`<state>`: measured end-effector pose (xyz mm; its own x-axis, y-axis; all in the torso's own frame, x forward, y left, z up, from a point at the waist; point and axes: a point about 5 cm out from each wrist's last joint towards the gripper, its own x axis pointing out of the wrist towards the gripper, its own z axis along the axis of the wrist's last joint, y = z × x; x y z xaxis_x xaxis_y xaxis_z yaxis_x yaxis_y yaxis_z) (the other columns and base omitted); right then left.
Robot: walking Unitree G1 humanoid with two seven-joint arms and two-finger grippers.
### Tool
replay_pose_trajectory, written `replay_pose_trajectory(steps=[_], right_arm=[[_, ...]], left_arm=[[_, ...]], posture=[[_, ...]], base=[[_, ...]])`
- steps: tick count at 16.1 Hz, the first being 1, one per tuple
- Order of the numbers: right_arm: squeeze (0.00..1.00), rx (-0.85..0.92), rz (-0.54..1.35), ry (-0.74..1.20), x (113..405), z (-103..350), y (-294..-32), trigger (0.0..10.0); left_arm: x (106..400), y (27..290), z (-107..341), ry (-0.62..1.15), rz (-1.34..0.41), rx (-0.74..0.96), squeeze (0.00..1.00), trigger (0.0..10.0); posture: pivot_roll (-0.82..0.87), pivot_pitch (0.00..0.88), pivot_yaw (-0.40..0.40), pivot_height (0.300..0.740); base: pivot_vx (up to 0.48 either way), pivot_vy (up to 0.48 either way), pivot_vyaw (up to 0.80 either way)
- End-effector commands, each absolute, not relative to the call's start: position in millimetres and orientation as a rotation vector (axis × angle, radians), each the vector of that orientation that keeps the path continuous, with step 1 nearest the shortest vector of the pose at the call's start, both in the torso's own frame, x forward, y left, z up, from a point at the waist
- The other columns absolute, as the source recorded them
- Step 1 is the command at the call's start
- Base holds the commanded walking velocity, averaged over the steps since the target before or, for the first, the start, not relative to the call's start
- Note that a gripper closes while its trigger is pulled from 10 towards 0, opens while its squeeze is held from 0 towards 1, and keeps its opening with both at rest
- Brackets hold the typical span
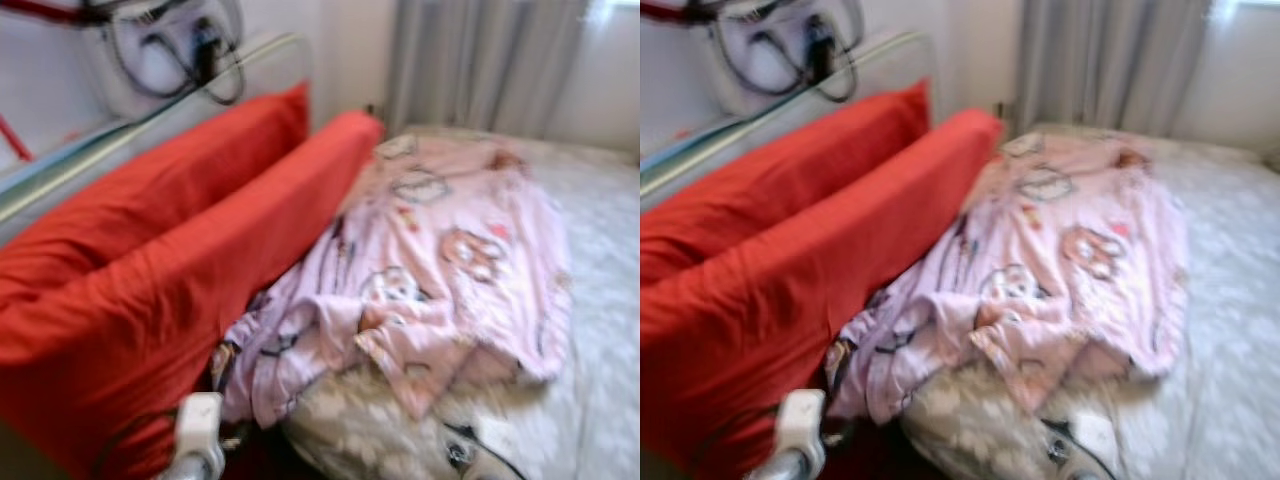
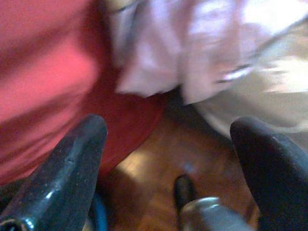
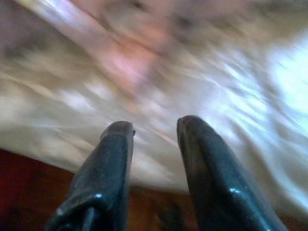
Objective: Clean up the room
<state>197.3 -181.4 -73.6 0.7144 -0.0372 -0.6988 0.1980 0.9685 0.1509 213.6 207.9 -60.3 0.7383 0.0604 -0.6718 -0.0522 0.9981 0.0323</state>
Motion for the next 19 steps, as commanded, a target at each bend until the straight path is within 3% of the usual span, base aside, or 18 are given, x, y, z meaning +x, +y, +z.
replay_pose_trajectory(steps=[1,4,7,11,15,19], right_arm=[[0.0,0.224,-0.149,0.762,191.3,-75.0,-190.3,10.0],[0.0,0.112,0.003,0.627,219.6,-56.3,-179.6,10.0],[0.0,0.082,-0.021,0.398,248.2,-26.7,-185.1,10.0],[0.0,0.079,-0.036,0.258,250.0,-13.5,-186.7,10.0],[0.0,0.05,-0.06,0.287,246.2,-16.9,-189.1,10.0],[0.0,0.054,-0.023,0.255,253.0,-10.7,-182.3,10.0]], left_arm=[[228.3,198.4,-51.6,0.671,0.032,-0.002,0.0,10.0],[245.3,188.0,-39.0,0.577,-0.01,-0.016,0.0,10.0],[264.8,183.6,-17.5,0.409,-0.036,-0.048,0.0,10.0],[270.6,187.4,-0.4,0.263,-0.057,-0.054,0.0,10.0],[278.5,187.3,10.4,0.205,-0.07,-0.05,0.0,10.0],[286.1,186.0,19.1,0.171,-0.071,-0.059,0.0,10.0]], posture=[[0.0,0.0,0.036,0.74],[-0.01,0.0,0.035,0.74],[-0.01,0.0,0.034,0.74],[-0.02,0.0,0.036,0.74],[-0.02,0.0,0.033,0.74],[-0.02,0.0,0.035,0.691]], base=[[0.0,0.0,0.0],[0.0,0.0,0.0],[0.0,0.0,0.0],[0.0,0.0,0.0],[0.0,0.0,0.0],[0.0,0.0,0.0]])
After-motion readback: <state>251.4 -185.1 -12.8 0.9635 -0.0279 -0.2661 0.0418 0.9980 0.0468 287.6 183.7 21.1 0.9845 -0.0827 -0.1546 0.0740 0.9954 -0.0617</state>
